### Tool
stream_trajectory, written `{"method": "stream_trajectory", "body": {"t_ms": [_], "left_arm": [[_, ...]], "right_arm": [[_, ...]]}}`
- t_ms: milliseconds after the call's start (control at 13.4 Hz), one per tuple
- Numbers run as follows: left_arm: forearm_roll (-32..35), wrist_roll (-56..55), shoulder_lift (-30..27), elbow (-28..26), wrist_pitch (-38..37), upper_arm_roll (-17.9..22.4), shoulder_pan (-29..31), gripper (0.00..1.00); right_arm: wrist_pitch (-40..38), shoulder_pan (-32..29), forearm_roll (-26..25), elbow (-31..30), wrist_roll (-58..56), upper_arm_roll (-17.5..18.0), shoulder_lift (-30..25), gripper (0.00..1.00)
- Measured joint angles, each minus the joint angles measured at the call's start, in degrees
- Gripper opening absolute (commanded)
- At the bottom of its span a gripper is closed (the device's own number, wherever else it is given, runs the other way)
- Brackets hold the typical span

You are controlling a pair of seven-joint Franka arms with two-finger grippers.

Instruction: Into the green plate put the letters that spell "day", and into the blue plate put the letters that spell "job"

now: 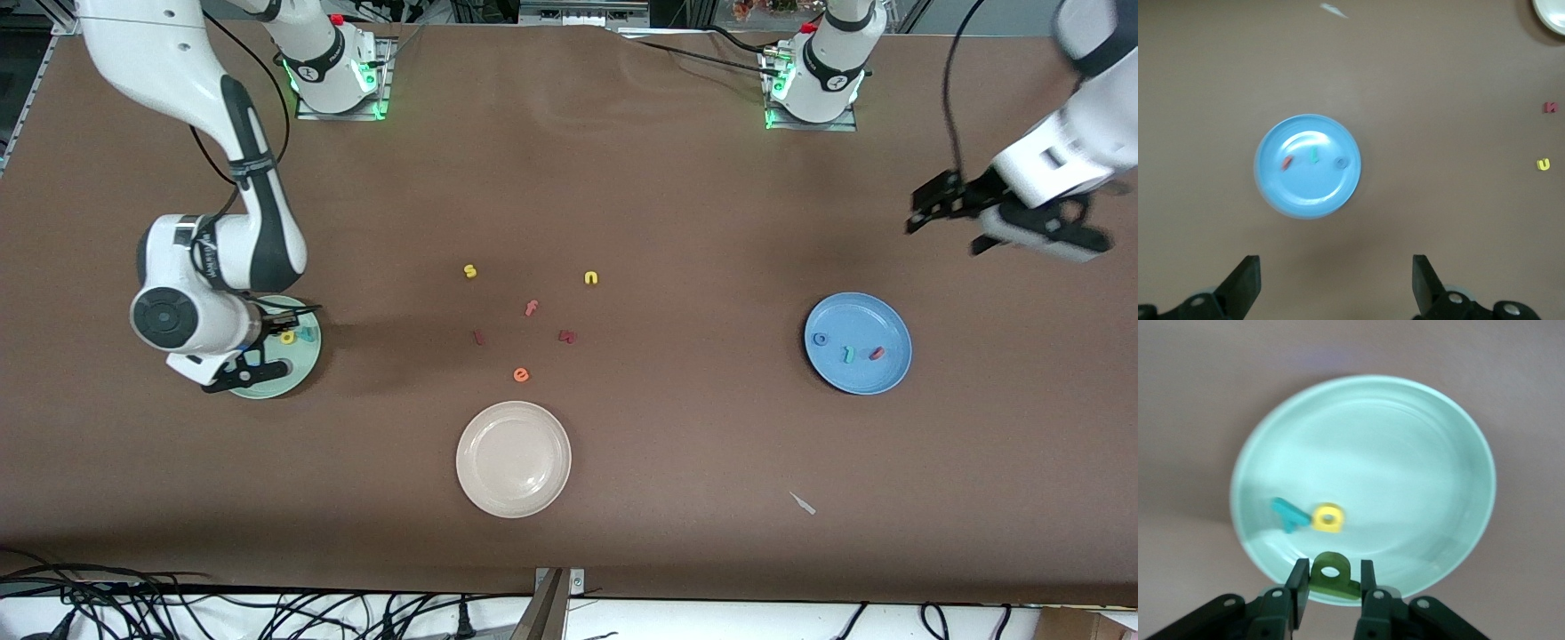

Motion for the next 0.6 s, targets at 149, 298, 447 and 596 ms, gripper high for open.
{"method": "stream_trajectory", "body": {"t_ms": [149,298,447,596], "left_arm": [[0.96,-2.22,-0.13,5.99,-7.92,0.34,0.25,1.00],[2.15,-2.86,0.15,8.75,-11.18,0.92,0.39,1.00],[2.55,-6.15,0.86,9.93,-12.11,0.93,0.41,1.00],[2.55,-10.18,1.87,10.00,-12.42,0.77,0.36,1.00]], "right_arm": [[0.19,-0.46,2.71,0.17,-0.43,0.16,0.56,1.00],[-0.43,0.56,3.81,1.45,-0.19,0.64,0.52,1.00],[-3.38,2.44,4.08,3.64,2.50,0.76,0.42,1.00],[-7.15,4.98,4.12,5.89,7.24,0.84,0.27,1.00]]}}
